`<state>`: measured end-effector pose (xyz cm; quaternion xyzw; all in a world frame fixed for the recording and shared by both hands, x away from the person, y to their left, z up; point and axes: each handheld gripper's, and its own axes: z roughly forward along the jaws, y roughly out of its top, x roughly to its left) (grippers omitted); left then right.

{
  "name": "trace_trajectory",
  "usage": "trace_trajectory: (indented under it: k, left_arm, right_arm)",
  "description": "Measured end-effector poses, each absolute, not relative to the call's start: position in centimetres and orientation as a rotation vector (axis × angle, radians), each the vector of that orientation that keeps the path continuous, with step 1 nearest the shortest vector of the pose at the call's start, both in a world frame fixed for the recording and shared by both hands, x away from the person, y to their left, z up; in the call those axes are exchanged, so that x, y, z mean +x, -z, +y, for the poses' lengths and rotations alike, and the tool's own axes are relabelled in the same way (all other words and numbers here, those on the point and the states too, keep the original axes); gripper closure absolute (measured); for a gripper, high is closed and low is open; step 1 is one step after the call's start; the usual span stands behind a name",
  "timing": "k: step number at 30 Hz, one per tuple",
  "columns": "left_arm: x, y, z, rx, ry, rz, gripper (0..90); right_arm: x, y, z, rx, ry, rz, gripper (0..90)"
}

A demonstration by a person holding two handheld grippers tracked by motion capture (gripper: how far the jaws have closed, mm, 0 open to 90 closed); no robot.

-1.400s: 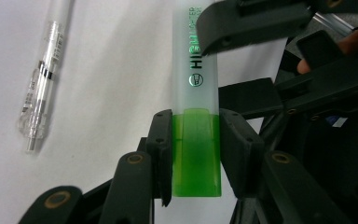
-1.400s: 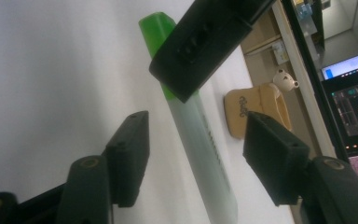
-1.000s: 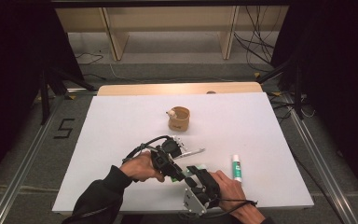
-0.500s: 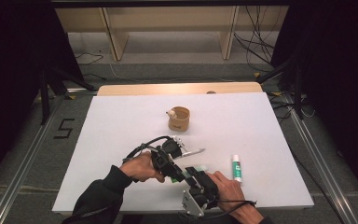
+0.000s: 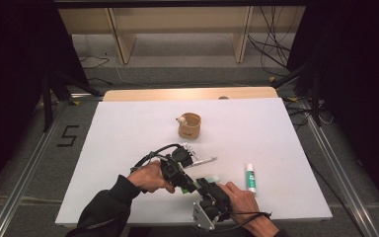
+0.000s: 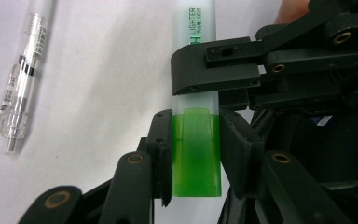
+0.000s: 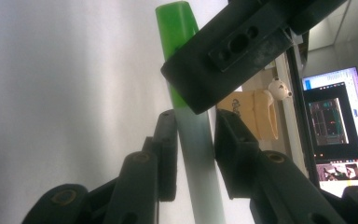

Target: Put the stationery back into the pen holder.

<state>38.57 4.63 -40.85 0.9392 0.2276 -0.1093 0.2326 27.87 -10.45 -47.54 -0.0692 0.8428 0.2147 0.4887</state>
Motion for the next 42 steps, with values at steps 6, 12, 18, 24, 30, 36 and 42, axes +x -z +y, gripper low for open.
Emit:
trace_trajectory:
  k: [6,12,18,24,30,36,42]
  left_arm:
    - [38.7,40.9,4.6,2.575,0.313,0.634,66.2]
    - [38.8,40.9,4.6,2.577,0.328,0.639,66.0]
    - [38.7,40.6,4.8,2.561,0.335,0.644,63.9]
    - [38.7,39.5,5.6,2.522,0.255,0.671,42.8]
    - [38.8,39.3,7.0,2.447,0.173,0.719,29.2]
    - [38.7,39.2,8.8,2.368,0.096,0.723,22.6]
    - [38.5,39.5,10.7,2.278,0.006,0.77,18.9]
  right_arm:
    - [27.8,47.7,-10.4,-0.187,-0.503,2.051,73.8]
    - [27.8,47.8,-10.5,-0.208,-0.497,2.049,75.9]
    - [27.7,47.6,-10.6,-0.204,-0.506,2.055,77.2]
    - [27.9,47.5,-10.9,-0.173,-0.521,2.056,77.2]
    - [28.3,47.0,-11.5,-0.121,-0.559,2.057,77.2]
    - [29.0,46.3,-12.5,-0.043,-0.61,2.065,77.2]
    - [29.6,45.8,-13.2,0.04,-0.673,2.08,77.2]
